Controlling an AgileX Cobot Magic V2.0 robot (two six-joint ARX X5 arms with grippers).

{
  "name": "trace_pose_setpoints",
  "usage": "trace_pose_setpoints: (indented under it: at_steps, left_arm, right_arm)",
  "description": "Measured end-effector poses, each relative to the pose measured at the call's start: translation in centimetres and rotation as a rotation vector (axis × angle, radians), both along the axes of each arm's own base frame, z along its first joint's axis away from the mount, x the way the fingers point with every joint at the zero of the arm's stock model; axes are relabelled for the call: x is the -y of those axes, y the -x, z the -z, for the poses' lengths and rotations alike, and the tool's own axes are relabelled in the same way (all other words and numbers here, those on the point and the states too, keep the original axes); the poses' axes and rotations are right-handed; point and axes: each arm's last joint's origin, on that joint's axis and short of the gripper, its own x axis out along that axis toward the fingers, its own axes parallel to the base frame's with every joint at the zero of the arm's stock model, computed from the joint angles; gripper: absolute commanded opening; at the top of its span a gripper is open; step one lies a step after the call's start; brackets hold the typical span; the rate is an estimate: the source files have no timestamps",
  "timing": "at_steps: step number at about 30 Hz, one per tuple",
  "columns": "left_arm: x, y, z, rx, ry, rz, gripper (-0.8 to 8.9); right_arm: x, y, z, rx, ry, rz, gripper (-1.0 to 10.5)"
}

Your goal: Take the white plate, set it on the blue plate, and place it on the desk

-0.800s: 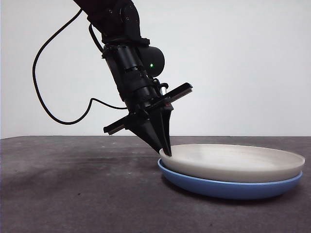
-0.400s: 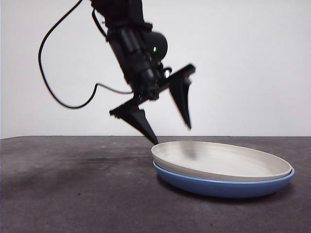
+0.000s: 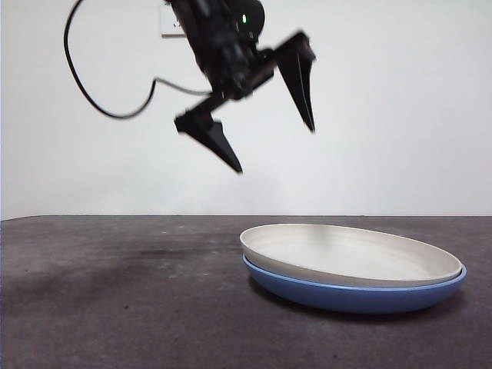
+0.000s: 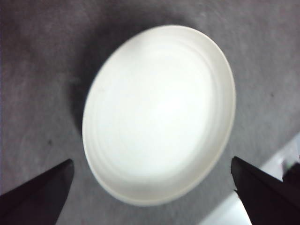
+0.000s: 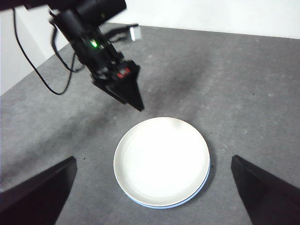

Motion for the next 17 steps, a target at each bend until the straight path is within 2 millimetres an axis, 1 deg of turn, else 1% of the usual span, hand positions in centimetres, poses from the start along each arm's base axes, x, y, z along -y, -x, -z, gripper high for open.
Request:
trace_pose_setpoints:
  at_steps: [3, 6, 9, 13, 17]
  left_arm:
    - [-0.4, 0.7, -1.8, 0.005, -0.006, 0.030, 6.04]
    - [-0.7, 1.6, -3.4, 0.045, 0.015, 0.054, 6.03]
    - [-1.0, 3.3, -5.9, 0.103, 0.050, 0.076, 5.99]
    - [-2.2, 7.2, -10.9, 0.256, 0.085, 0.114, 5.99]
    - [-4.5, 11.2, -15.4, 0.431, 0.101, 0.122, 5.99]
  right_arm:
    - [0.0, 0.0, 0.0, 0.000, 0.000, -0.006, 5.6]
    - [-0.1, 0.0, 0.0, 0.001, 0.006, -0.007, 5.6]
    - [-0.1, 0.0, 0.0, 0.002, 0.010, -0.016, 5.6]
    - [-0.2, 0.1, 0.0, 0.002, 0.010, -0.033, 5.6]
    - [-0.2, 0.1, 0.0, 0.002, 0.010, -0.036, 5.6]
